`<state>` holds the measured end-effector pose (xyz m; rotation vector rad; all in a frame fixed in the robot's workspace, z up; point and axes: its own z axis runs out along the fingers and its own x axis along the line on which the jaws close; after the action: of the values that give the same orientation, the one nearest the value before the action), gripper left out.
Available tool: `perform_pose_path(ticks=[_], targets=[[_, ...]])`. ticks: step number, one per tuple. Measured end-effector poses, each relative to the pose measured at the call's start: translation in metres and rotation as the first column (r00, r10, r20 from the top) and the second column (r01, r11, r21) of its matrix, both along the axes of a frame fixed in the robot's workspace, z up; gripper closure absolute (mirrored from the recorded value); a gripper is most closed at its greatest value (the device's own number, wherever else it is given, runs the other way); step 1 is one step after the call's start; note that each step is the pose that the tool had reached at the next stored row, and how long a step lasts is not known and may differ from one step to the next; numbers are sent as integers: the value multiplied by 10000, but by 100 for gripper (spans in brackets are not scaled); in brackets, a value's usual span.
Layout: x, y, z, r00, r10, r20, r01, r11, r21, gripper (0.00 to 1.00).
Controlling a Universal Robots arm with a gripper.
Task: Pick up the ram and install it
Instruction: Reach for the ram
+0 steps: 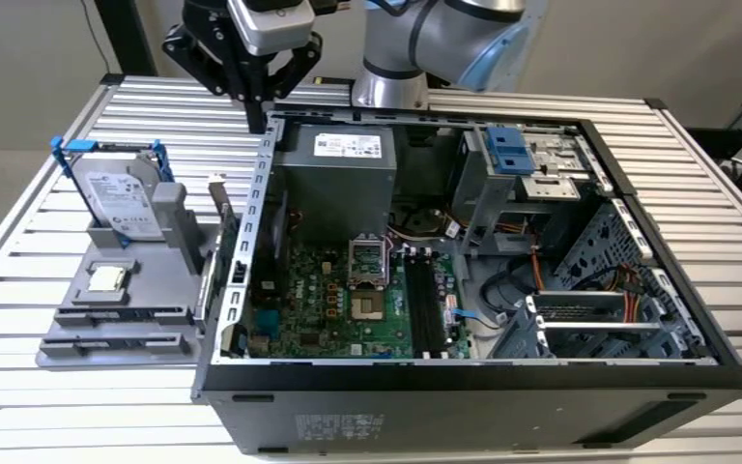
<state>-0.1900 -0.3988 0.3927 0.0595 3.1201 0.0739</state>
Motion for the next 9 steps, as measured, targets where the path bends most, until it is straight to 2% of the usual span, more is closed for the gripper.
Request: perform_pose_path(ticks=[9], targets=[[-122, 0, 0, 10000, 93, 1, -93, 10000, 1, 100]])
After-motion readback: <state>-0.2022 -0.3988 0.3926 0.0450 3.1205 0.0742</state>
